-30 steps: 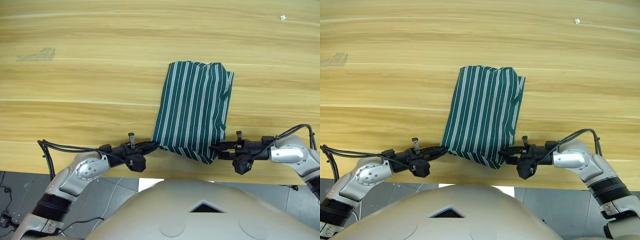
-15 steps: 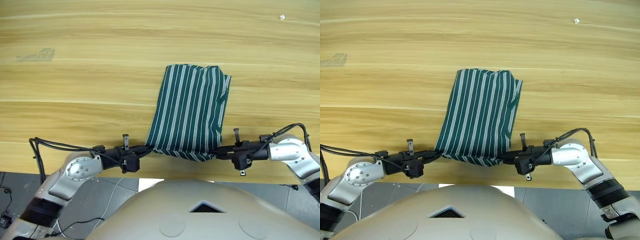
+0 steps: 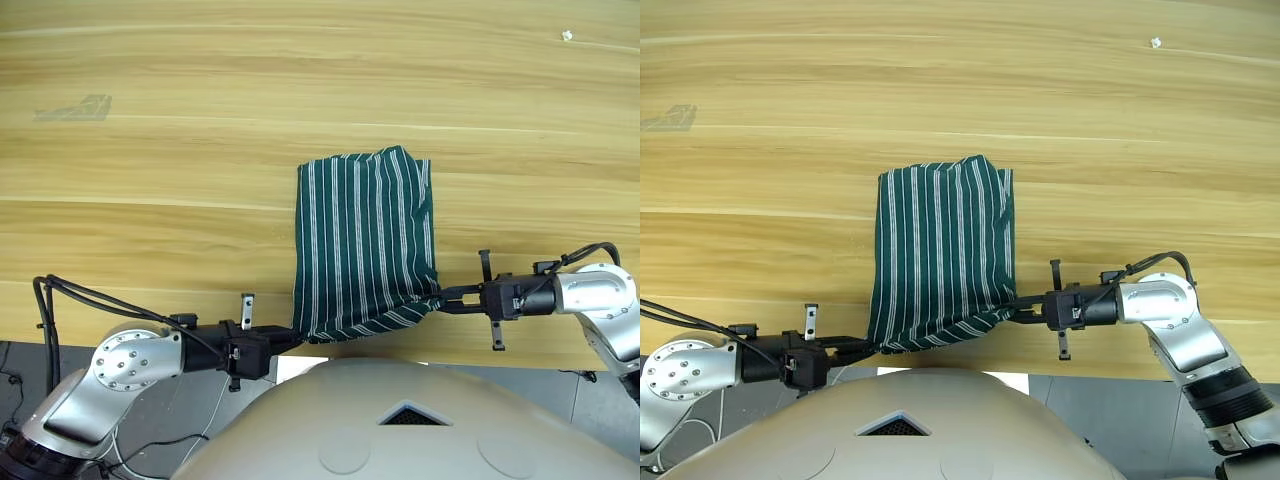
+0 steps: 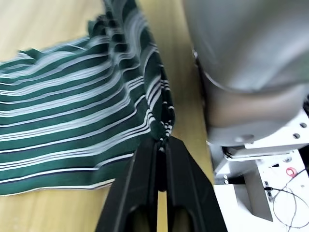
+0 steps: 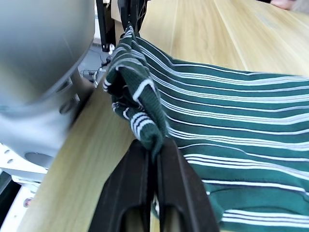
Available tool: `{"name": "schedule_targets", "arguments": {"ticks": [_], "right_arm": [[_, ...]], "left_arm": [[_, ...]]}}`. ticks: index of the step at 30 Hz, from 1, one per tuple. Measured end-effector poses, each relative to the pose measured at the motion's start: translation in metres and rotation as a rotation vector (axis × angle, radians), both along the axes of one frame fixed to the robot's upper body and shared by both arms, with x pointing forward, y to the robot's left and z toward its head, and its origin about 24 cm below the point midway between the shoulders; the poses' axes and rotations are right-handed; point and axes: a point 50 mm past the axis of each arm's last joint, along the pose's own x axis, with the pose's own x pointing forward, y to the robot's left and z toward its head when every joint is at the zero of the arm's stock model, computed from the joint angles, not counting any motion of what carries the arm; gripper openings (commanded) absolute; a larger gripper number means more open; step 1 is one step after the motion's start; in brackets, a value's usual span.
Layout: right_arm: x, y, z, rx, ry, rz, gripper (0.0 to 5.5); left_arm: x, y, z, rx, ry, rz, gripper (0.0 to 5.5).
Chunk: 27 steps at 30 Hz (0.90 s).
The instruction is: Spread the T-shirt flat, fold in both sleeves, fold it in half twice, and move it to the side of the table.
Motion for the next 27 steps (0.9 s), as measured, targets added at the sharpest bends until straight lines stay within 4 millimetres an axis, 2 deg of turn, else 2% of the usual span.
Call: {"name": "schedule_targets", "arguments": {"ticks": [3, 7, 10, 13, 17, 23, 27], "right_arm": [[0.006, -0.006, 0.011, 0.046, 0.040, -0.048, 0.00], [0.029, -0.012, 0.028, 0.090, -0.006, -0.102, 0.00], [0.055, -0.011, 0.033, 0.104, -0.070, -0.132, 0.00], [0.086, -0.008, 0.035, 0.104, -0.138, -0.173, 0.00], [0.128, 0.002, 0.027, 0.077, -0.184, -0.247, 0.00], [0.161, 0.008, 0.009, 0.034, -0.199, -0.338, 0.00], [0.174, 0.013, 0.004, 0.026, -0.210, -0.382, 0.00]], "left_arm": [[0.018, 0.004, 0.012, -0.018, -0.027, 0.025, 0.06], [0.044, 0.012, 0.023, 0.007, -0.112, 0.035, 0.06], [0.073, 0.014, 0.028, 0.027, -0.178, 0.045, 0.06], [0.093, 0.007, 0.022, 0.027, -0.202, 0.039, 0.06], [0.125, -0.003, 0.011, 0.018, -0.226, 0.071, 0.06], [0.165, -0.007, 0.018, -0.031, -0.357, 0.164, 0.06], [0.177, -0.007, 0.017, -0.045, -0.387, 0.206, 0.06]]}}
